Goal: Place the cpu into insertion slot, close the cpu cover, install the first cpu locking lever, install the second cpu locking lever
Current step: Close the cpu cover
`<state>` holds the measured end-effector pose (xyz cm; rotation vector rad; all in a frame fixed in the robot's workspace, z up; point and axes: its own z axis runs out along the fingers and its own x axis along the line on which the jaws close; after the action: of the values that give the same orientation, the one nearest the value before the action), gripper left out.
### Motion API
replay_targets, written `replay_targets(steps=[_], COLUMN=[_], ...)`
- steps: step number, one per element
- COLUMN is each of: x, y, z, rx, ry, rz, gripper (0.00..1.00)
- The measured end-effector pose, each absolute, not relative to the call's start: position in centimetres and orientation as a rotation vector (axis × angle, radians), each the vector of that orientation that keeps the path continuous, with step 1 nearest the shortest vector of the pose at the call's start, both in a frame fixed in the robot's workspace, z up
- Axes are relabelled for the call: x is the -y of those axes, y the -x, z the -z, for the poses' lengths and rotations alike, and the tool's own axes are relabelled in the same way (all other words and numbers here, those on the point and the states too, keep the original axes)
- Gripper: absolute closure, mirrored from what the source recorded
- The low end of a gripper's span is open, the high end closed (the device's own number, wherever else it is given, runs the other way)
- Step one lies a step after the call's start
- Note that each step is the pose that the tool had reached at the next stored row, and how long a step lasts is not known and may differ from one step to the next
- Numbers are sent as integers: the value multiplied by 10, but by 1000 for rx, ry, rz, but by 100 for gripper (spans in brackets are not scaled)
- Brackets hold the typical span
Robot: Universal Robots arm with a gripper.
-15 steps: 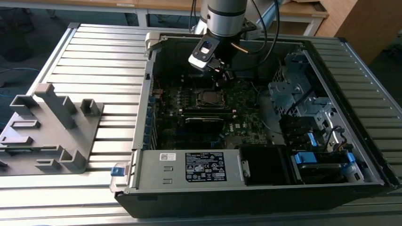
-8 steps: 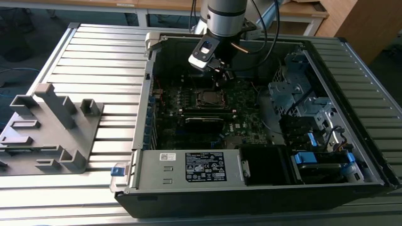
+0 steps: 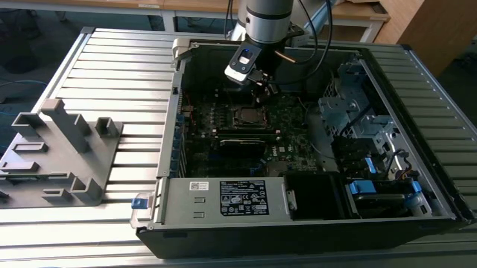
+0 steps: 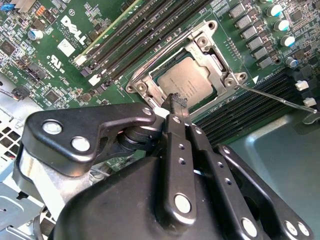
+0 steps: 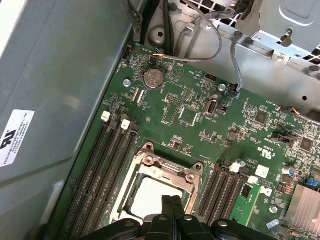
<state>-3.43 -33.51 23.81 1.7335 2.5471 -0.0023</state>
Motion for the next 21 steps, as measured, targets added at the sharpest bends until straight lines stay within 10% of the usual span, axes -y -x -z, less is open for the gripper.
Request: replay_targets(steps=[21], x=[335], y=[34], z=[-238], rx=[-2576], ry=[-1690], rz=[1], gripper=[90])
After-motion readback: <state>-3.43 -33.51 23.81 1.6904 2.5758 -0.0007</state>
